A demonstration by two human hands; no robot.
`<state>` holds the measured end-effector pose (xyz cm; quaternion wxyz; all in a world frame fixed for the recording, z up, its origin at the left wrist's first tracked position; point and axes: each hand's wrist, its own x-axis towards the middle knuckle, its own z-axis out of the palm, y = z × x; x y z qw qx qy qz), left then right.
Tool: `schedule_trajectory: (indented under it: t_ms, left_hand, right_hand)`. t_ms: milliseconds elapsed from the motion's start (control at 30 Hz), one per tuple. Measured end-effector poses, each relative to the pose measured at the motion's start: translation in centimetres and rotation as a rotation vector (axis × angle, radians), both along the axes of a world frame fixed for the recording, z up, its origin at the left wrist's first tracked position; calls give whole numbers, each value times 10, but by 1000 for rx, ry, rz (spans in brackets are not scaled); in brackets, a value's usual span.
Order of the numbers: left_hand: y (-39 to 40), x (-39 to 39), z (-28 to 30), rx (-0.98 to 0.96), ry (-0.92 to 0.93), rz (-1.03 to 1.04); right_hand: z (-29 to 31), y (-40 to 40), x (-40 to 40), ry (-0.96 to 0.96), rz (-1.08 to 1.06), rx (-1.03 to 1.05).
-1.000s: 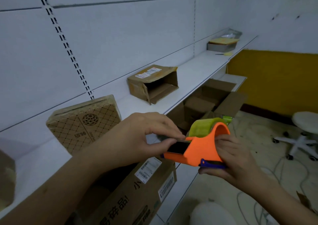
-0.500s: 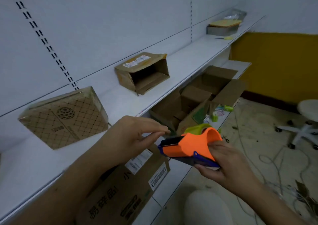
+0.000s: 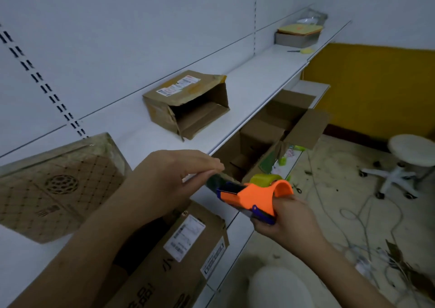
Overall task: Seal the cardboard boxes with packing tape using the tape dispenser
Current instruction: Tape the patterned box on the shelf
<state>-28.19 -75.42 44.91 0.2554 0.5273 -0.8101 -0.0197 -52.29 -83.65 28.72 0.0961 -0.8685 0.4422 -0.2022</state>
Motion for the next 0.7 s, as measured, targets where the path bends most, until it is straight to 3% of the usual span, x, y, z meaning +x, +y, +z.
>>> schedule_trajectory:
  t_ms: [100,233,333,533,700]
  left_hand:
    - [-7,14,-3,1,-32,-14]
    - [-10,38,-7,-6,46,0]
    - [-11,50,-12,-5,62,-7]
    - [-15,55,-7,-64,118,-35]
    - [-28,61,-28,-206,82,-3]
  right_hand:
    - [4,-11,24,-5,28,205]
    - [-3,-19,44,-51,170,315]
    - [-8,-18,54,-146,186,259]
    - [-13,-25,70,-323,-93,148]
    - [13,-32,73,-488,-170,134]
